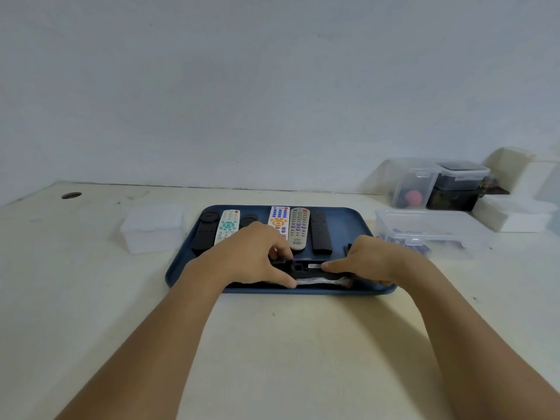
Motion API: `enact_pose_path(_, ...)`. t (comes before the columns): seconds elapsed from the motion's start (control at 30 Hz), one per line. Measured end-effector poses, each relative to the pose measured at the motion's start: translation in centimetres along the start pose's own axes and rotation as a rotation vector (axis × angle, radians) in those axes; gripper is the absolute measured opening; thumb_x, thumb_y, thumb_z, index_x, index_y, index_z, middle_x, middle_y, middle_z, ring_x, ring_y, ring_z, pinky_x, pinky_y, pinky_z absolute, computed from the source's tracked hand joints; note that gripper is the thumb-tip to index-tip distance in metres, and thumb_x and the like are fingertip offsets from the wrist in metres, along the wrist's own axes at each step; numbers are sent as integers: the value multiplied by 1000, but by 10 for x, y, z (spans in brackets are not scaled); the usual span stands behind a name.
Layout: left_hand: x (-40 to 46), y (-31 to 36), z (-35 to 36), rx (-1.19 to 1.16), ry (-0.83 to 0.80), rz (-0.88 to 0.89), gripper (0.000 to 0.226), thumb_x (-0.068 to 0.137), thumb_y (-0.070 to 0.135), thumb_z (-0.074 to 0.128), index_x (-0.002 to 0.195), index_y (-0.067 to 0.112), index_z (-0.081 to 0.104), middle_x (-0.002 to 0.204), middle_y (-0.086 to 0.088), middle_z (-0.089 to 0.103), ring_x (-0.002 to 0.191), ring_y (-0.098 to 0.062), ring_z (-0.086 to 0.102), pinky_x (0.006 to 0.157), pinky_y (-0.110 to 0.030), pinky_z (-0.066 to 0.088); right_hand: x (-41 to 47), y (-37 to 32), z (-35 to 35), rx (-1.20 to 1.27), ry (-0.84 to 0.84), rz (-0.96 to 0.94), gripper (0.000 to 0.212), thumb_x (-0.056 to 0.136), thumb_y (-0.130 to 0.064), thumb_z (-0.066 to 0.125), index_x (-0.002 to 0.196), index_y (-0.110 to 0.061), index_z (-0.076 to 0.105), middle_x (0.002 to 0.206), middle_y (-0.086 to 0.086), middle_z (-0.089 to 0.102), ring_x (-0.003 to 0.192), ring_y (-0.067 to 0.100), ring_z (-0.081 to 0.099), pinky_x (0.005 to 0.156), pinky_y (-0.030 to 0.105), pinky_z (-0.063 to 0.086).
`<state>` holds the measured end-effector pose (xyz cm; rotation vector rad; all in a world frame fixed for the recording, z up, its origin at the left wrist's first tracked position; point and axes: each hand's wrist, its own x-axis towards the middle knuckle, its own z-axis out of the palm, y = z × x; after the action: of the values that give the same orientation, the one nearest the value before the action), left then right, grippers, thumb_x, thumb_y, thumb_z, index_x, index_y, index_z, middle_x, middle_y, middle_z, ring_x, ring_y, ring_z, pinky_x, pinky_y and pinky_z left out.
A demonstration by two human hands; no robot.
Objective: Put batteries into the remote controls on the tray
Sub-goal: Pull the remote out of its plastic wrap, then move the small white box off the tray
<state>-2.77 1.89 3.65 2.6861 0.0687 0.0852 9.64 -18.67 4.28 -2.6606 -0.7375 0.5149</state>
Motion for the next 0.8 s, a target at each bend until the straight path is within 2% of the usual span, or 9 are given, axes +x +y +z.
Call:
enact_pose_path(0.13, -9, 3, -15, -87, 78, -8, 34, 69, 58, 84, 93, 35, 78, 91, 15, 72, 85, -1, 67, 79, -28, 58, -1, -2, 2, -114, 152, -44, 67, 78, -65, 71, 49, -11, 43, 47, 1, 41, 48, 18, 41, 54, 32, 33)
enact_pose_path(0.27, -29, -37, -57, -300, 576, -100, 15, 81, 40, 81, 87, 27, 78, 82, 13, 76, 76, 0, 68, 71, -15, 50, -10, -15, 2, 27, 459, -237, 61, 92, -54, 61, 51, -8, 62, 34, -5, 47, 36, 9, 45, 47, 27, 37)
enact_pose_path(0.33, -47, -80, -73, -235, 840, -187, 24, 82, 38, 80, 100, 24, 74, 94, 12, 73, 85, -1, 65, 78, -18, 51, -21, -44, 13, 104, 412, -458, 50, 99, -46, 53, 60, -17, 66, 38, -11, 47, 40, 8, 44, 46, 20, 31)
enact_pose_path(0.43, -76, -140, -73, -230, 1071, -366, 52, 84, 45, 77, 129, 23, 60, 128, 6, 59, 118, -8, 53, 101, -25, 43, -28, -105, 38, -53, 260, -744, 42, 104, -41, 44, 74, -18, 63, 55, -7, 49, 58, 10, 46, 59, 27, 42)
enact_pose_path(0.5, -84, -160, -65, -404, 1054, -511, 67, 88, 52, 71, 144, 22, 49, 146, 2, 47, 134, -14, 43, 108, -28, 33, -18, -145, 52, -142, 255, -823, 33, 104, -37, 43, 85, -20, 64, 68, -6, 54, 73, 19, 54, 72, 40, 49)
enact_pose_path(0.57, -89, -177, -61, -652, 898, -565, 80, 86, 59, 68, 153, 26, 38, 153, 1, 42, 140, -17, 40, 107, -29, 30, -5, -187, 65, -114, 291, -879, 25, 104, -35, 47, 104, -24, 69, 86, -4, 67, 90, 23, 62, 80, 40, 52)
enact_pose_path(0.63, -92, -188, -59, -793, 674, -518, 104, 70, 64, 80, 156, 34, 29, 150, 6, 43, 139, -15, 41, 105, -30, 31, 9, -218, 71, -101, 327, -872, 33, 102, -41, 51, 126, -23, 65, 109, -1, 71, 105, 22, 63, 89, 38, 51)
enact_pose_path(0.7, -92, -196, -57, -729, 501, -445, 124, 59, 45, 95, 158, 39, 19, 147, 12, 38, 139, -11, 37, 104, -28, 33, 29, -235, 73, -158, 327, -839, 49, 96, -51, 58, 134, -21, 58, 121, -1, 68, 111, 23, 62, 93, 38, 49)
enact_pose_path(0.8, -84, -209, -50, -556, 419, -428, 130, 58, 25, 99, 158, 34, 16, 146, 18, 29, 137, -10, 34, 105, -26, 35, 56, -248, 83, -354, 329, -785, 57, 82, -63, 66, 118, -20, 58, 110, -3, 68, 97, 23, 63, 80, 37, 50)
